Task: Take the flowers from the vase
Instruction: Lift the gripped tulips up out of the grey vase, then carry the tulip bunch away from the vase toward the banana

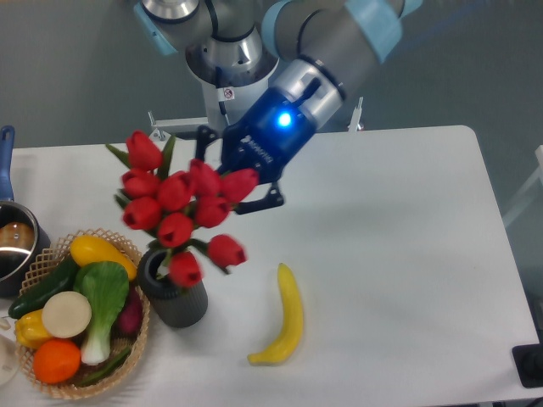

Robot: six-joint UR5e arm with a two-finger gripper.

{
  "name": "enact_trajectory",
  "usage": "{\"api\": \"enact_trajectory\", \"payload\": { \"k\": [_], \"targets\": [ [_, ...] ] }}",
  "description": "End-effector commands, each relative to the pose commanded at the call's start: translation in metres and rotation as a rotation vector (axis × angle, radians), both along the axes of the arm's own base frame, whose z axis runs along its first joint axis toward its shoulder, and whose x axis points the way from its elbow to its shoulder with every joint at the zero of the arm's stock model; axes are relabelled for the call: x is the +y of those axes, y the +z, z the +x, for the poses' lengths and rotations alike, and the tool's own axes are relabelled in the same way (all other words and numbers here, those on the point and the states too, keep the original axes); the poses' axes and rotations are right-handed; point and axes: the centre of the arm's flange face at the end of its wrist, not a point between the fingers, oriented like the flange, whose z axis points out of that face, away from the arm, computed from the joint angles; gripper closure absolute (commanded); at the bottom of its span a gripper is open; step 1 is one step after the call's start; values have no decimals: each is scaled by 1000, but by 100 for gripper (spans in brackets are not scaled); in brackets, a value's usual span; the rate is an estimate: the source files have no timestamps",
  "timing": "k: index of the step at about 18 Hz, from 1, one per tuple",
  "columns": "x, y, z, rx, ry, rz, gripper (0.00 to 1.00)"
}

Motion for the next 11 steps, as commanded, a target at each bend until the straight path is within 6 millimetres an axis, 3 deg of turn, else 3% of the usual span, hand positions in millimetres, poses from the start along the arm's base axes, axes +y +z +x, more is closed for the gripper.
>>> {"api": "enact_trajectory", "payload": {
  "k": [5,8,11],
  "targets": [
    [-18,-2,-38,61,84,-45,100],
    [-18,-19,-61,185,127,-137,100],
    [-34,-40,-91,296,169,-228,100]
  ]
}}
